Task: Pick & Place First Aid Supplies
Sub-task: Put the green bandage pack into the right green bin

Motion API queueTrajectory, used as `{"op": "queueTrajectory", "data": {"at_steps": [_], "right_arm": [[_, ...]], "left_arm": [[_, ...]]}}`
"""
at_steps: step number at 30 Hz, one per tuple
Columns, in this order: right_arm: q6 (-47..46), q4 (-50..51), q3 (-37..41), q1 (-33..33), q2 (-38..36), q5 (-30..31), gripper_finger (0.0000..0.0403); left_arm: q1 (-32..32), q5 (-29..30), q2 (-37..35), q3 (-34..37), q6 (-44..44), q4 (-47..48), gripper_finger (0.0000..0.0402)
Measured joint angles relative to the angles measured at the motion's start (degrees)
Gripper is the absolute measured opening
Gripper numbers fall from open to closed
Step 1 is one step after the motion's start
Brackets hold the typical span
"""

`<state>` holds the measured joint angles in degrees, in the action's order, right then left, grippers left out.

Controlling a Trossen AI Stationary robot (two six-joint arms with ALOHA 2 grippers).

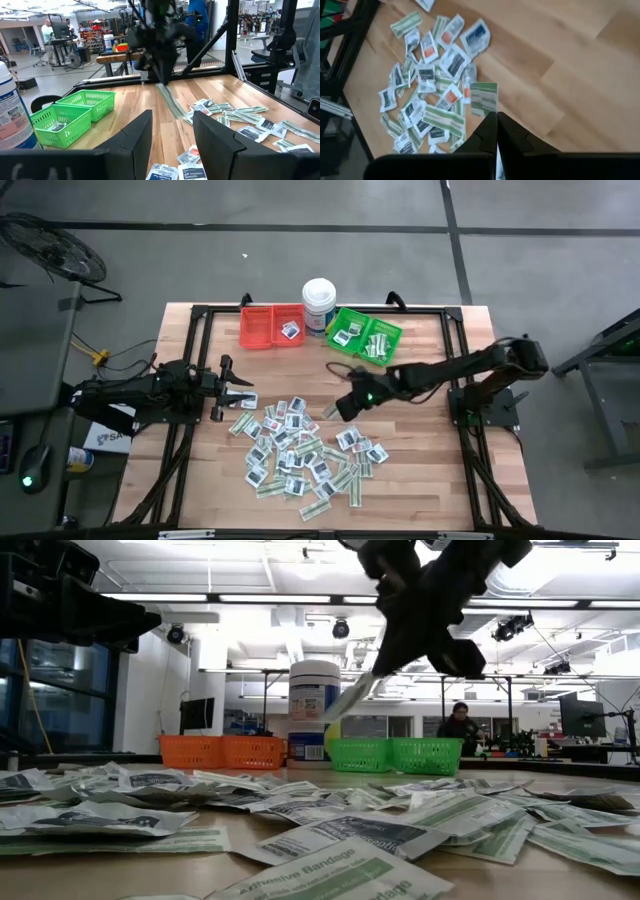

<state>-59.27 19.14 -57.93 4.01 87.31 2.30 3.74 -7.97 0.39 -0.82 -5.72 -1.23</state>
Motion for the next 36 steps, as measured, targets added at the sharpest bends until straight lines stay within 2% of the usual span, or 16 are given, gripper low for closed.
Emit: {"op": "queueTrajectory", "data": {"at_steps": [11,19,26,36], "right_arm": [[18.78,11.56,-0.02,-10.83,-10.83,-6.26,0.0000],[29.78,19.54,-0.04,-18.56,-13.95,-11.19,0.0000],[35.44,21.21,-0.04,-25.40,-13.92,-14.71,0.0000],[36.80,23.49,-0.04,-36.11,-13.92,-13.96,0.0000]], "left_arm": [[-0.01,0.20,0.02,0.00,0.00,0.00,0.0140],[-0.01,0.17,0.02,0.00,0.00,0.00,0.0140],[0.01,0.15,0.02,0.00,0.00,0.00,0.0140],[0.01,0.11,0.01,0.00,0.00,0.00,0.0140]]}}
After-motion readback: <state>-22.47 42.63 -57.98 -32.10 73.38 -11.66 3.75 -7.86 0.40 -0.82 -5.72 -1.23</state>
